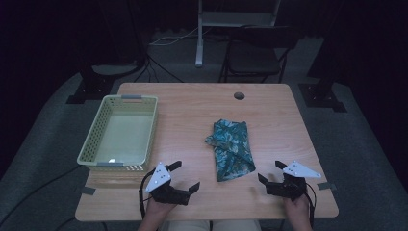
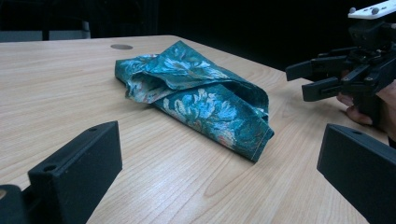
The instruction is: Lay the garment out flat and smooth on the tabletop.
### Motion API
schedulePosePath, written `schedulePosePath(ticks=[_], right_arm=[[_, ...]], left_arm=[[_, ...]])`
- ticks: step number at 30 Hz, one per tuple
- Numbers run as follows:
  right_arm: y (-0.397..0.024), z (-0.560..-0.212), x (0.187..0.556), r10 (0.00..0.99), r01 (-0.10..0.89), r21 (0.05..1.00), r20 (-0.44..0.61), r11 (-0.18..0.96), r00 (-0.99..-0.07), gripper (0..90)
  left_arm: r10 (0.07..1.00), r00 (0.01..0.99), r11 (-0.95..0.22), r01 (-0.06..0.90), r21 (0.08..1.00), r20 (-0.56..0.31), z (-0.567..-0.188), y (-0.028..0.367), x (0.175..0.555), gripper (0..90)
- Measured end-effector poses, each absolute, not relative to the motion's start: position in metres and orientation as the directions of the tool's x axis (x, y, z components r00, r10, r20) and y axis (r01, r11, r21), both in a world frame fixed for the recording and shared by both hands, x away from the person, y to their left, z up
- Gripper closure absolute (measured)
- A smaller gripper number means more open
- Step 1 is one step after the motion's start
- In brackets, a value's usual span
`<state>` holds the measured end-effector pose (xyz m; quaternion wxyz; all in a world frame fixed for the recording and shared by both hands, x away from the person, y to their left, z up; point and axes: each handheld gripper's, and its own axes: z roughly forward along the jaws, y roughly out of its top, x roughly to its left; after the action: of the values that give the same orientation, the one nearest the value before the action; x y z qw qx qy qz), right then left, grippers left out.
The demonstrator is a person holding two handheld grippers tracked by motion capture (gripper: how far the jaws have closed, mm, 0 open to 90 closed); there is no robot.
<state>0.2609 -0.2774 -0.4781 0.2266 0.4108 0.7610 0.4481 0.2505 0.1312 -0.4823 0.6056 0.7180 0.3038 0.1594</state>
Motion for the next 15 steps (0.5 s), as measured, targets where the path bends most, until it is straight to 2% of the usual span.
schedulePosePath(ticks=[9,15], right_arm=[[-0.2776,-0.4782,0.2614,0.814,0.429,0.864,0.040,0.263,-0.580,12.8],[-0.2818,-0.4793,0.2689,0.750,0.486,0.836,0.147,0.254,-0.645,12.7]], left_arm=[[0.630,0.764,-0.087,0.248,0.965,-0.139,-0.4822,0.1307,0.2510,0.4],[0.648,0.751,-0.098,0.250,0.963,-0.128,-0.4819,0.1298,0.2507,0.4]])
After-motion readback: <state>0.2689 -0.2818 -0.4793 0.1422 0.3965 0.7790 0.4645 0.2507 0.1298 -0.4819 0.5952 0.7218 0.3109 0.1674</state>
